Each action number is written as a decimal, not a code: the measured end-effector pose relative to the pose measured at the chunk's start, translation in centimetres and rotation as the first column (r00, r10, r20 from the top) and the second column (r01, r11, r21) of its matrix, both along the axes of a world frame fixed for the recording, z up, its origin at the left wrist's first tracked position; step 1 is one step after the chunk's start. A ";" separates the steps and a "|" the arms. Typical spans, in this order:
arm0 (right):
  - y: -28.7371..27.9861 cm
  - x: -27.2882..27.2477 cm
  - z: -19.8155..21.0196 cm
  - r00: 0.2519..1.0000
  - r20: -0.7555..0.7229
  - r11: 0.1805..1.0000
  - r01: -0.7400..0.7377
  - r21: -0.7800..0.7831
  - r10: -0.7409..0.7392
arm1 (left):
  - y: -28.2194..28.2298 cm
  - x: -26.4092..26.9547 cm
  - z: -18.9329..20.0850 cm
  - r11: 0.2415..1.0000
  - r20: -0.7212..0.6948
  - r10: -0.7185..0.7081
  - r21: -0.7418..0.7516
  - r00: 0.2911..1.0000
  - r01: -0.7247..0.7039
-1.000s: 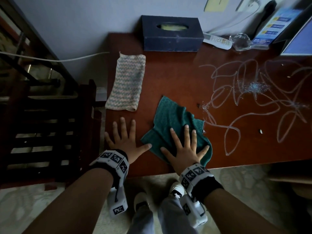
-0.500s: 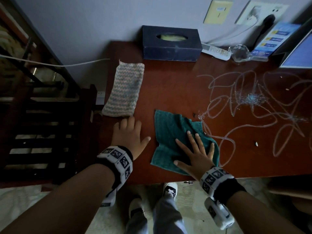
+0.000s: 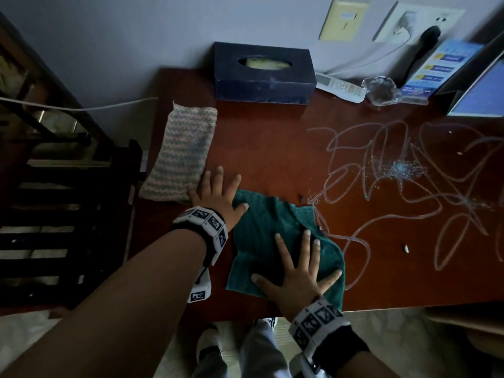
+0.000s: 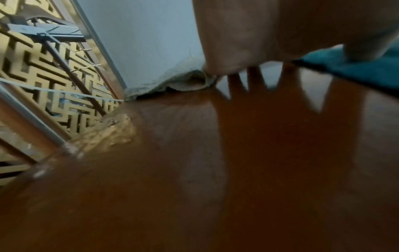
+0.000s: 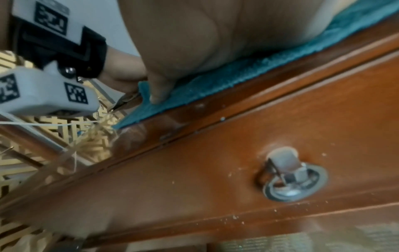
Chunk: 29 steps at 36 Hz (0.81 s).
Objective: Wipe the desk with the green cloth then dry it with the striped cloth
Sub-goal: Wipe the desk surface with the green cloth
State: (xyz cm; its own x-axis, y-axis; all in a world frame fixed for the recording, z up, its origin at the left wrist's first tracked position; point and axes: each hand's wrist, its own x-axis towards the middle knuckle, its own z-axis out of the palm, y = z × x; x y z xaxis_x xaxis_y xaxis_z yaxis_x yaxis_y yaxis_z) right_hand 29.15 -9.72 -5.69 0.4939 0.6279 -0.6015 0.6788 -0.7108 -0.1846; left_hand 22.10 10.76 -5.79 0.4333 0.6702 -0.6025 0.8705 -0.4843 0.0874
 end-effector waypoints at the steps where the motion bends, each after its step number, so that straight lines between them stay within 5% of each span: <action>1: 0.1 0.2 0.0 1.000 -0.003 1.000 -0.002 -0.008 0.002 | -0.1 0.1 -0.2 1.000 -0.011 0.000 0.008 1.000 0.000; 10: 1.6 1.0 0.4 1.000 -0.024 0.999 -0.002 -0.044 0.001 | -1.4 0.7 -1.1 0.979 -0.055 -0.089 0.178 0.995 0.097; 29: 6.3 3.4 0.4 0.991 -0.004 0.990 0.130 -0.047 -0.131 | -0.7 1.4 -1.3 0.997 0.052 -0.040 0.075 0.998 0.036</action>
